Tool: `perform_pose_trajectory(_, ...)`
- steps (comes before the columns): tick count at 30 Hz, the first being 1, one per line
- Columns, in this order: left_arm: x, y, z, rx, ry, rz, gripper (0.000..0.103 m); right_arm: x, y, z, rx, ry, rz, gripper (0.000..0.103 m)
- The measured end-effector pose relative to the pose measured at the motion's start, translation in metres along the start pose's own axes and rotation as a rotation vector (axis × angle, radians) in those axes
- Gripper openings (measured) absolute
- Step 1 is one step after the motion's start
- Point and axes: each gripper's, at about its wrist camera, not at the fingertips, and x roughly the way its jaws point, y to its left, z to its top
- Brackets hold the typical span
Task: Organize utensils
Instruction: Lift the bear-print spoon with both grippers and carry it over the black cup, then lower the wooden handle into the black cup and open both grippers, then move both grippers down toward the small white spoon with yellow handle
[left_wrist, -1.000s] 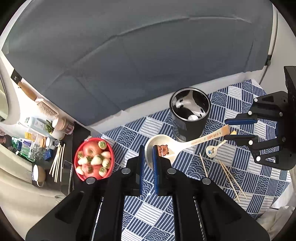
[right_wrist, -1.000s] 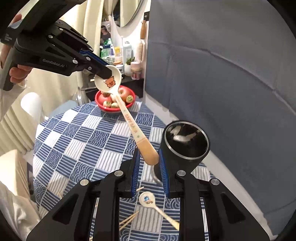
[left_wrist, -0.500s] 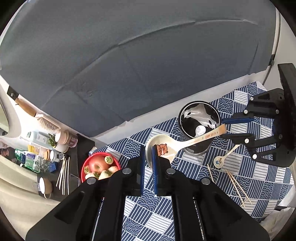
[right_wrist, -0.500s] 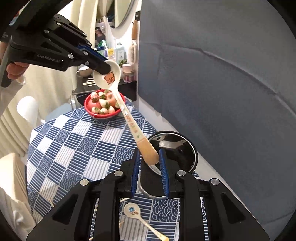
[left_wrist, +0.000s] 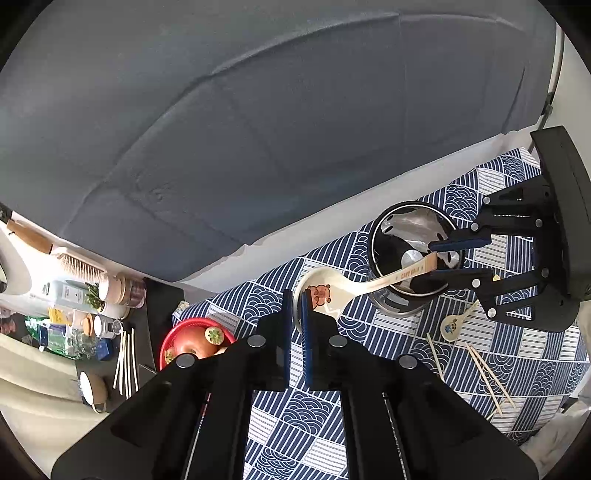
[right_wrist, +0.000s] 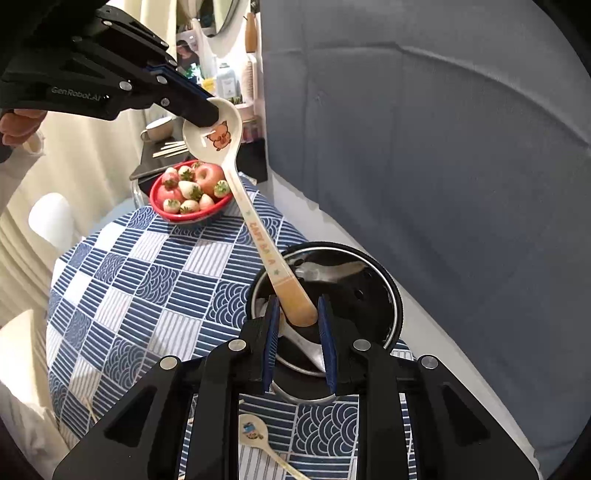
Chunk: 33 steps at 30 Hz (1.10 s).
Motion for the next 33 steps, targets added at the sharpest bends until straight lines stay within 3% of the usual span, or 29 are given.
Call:
perform_pose_trajectory(14,0.007,-0.021,0.020,0.085,0.004,-0.013,0.004,0.013,-0.016,-0.011,0.030,0.012,0.010,0.021)
perform_pose_trajectory(15,0.007,-0.023,0.021,0.091,0.002,-0.018,0.005,0.012,-0.016,-0.011,0.034,0.006,0.006,0.029)
perform_pose_trajectory(16,0.006,-0.025,0.021,0.094,-0.004,-0.025,0.005,0.010,-0.017,-0.011,0.045,0.001,0.007,0.058)
perform_pose_trajectory(17,0.006,-0.027,0.022,0.096,-0.009,-0.039,0.007,0.006,-0.018,-0.012,0.053,-0.016,0.001,0.065)
perform_pose_trajectory(18,0.005,-0.030,0.022,0.107,-0.018,-0.050,0.011,0.002,-0.018,-0.013,0.058,-0.037,-0.011,0.074)
perform_pose_trajectory(20,0.004,-0.034,0.021,0.114,-0.022,-0.038,0.021,-0.010,-0.020,-0.016,0.084,-0.080,0.001,0.075)
perform_pose_trajectory(22,0.002,-0.034,0.020,0.108,-0.030,-0.047,0.049,-0.019,-0.019,-0.019,0.078,-0.095,-0.025,0.081)
perform_pose_trajectory(23,0.000,-0.034,0.019,0.102,-0.037,-0.054,0.055,-0.022,-0.019,-0.020,0.071,-0.099,-0.041,0.082)
perform_pose_trajectory(26,-0.005,-0.032,0.015,0.078,-0.056,-0.069,0.063,-0.030,-0.019,-0.025,0.076,-0.108,-0.049,0.084)
perform_pose_trajectory(28,-0.008,-0.030,0.012,0.057,-0.070,-0.074,0.076,-0.035,-0.020,-0.029,0.082,-0.105,-0.057,0.085)
perform_pose_trajectory(33,-0.016,-0.034,0.002,0.039,-0.089,-0.112,0.088,-0.042,-0.017,-0.040,0.089,-0.087,-0.073,0.085)
